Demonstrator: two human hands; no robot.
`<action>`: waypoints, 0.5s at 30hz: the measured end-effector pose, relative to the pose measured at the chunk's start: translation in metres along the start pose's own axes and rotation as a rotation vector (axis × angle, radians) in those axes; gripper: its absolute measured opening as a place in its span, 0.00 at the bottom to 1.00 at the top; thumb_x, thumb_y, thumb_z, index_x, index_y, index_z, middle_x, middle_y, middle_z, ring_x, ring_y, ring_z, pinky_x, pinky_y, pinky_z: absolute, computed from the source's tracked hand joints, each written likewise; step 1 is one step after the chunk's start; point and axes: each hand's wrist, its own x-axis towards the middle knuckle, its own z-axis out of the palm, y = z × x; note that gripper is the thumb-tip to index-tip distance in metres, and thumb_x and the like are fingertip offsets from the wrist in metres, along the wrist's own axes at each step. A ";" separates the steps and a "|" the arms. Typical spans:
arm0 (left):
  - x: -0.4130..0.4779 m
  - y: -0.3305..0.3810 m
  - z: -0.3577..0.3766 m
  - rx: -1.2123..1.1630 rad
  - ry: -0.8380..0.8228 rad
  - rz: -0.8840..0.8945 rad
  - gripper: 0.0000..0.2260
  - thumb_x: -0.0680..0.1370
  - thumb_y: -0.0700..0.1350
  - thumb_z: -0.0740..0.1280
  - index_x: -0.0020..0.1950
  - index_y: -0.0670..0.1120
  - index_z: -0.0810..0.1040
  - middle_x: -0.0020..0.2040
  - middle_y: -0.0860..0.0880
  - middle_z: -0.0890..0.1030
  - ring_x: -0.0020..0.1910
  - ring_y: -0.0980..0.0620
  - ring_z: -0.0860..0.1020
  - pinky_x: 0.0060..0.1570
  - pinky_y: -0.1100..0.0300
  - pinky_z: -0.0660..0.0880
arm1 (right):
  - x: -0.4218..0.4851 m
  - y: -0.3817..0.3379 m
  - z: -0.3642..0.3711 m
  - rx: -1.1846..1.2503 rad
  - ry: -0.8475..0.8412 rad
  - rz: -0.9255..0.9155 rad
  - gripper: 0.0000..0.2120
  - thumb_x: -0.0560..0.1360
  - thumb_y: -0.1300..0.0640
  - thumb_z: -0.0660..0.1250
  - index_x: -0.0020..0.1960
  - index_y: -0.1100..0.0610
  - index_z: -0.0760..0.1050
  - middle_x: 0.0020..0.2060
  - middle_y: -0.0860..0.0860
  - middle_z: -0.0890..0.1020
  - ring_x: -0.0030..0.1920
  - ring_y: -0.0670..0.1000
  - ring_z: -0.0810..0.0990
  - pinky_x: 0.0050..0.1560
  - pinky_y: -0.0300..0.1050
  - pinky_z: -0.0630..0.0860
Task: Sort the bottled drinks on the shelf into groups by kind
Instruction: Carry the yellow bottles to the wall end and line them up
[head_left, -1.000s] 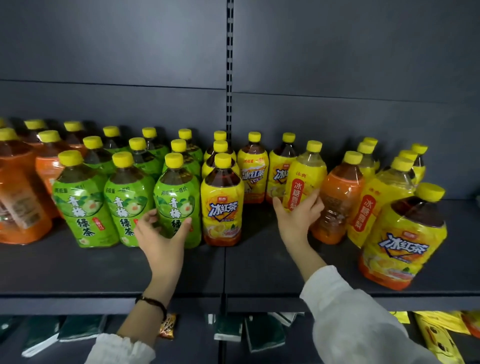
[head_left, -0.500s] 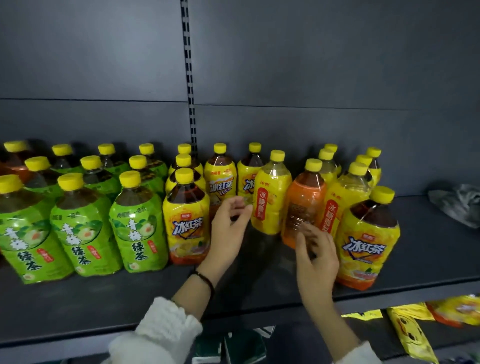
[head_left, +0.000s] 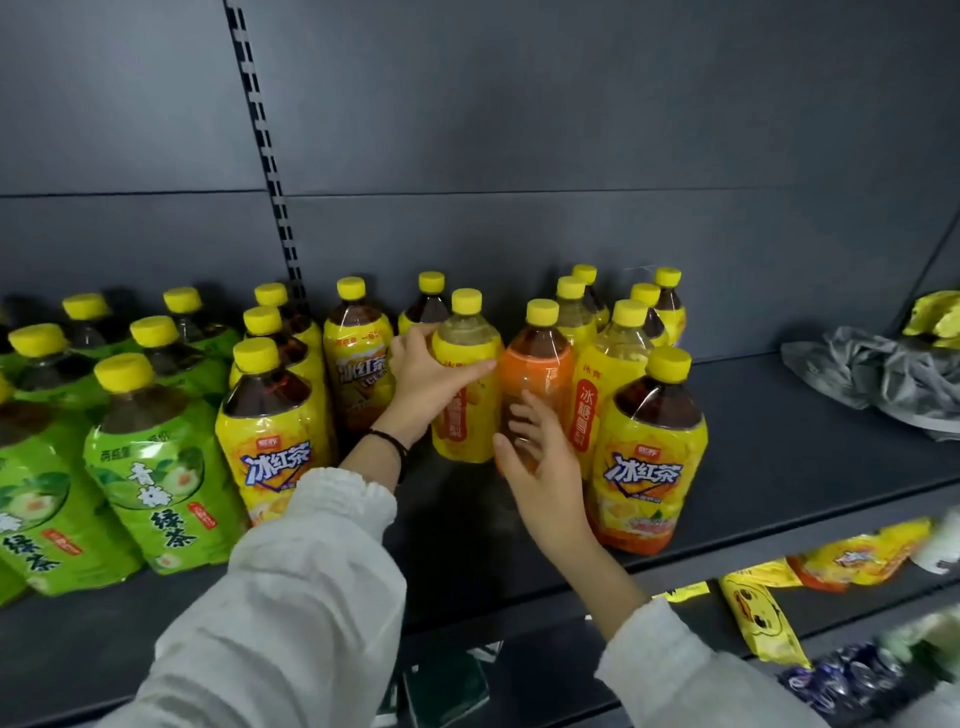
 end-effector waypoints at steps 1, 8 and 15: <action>-0.001 0.001 -0.004 -0.036 -0.010 -0.001 0.38 0.59 0.57 0.79 0.62 0.53 0.63 0.60 0.51 0.67 0.65 0.49 0.68 0.63 0.48 0.70 | 0.002 0.000 0.000 0.018 -0.009 0.010 0.27 0.75 0.59 0.69 0.72 0.54 0.66 0.61 0.48 0.76 0.60 0.44 0.76 0.58 0.35 0.74; -0.035 0.005 -0.028 -0.026 -0.012 0.078 0.32 0.64 0.49 0.80 0.57 0.50 0.62 0.51 0.58 0.72 0.51 0.61 0.74 0.47 0.60 0.74 | 0.002 0.005 0.004 0.036 -0.063 0.009 0.29 0.75 0.56 0.70 0.73 0.50 0.64 0.64 0.46 0.72 0.63 0.41 0.73 0.61 0.34 0.72; -0.075 0.008 -0.031 -0.106 0.024 0.053 0.32 0.64 0.49 0.79 0.58 0.51 0.61 0.51 0.58 0.74 0.51 0.61 0.76 0.48 0.60 0.76 | -0.010 -0.006 -0.004 -0.008 -0.069 -0.094 0.20 0.76 0.57 0.70 0.67 0.51 0.71 0.59 0.48 0.78 0.58 0.44 0.78 0.57 0.46 0.78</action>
